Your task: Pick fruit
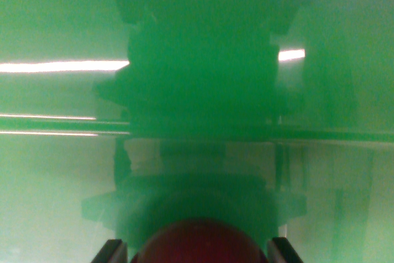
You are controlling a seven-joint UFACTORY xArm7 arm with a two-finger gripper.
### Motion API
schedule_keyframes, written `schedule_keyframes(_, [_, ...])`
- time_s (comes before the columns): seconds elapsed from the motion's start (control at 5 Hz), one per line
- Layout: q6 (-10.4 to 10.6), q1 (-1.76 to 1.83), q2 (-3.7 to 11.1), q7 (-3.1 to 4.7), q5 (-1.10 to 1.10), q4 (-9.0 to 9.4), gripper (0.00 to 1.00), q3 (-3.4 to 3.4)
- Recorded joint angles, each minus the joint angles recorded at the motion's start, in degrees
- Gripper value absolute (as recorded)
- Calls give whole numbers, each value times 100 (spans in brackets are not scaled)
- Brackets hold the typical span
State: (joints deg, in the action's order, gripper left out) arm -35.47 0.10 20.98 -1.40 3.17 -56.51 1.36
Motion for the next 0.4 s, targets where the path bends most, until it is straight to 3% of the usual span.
schedule_keyframes(0.4, [-28,0,-9,1,-1,-19,100,0])
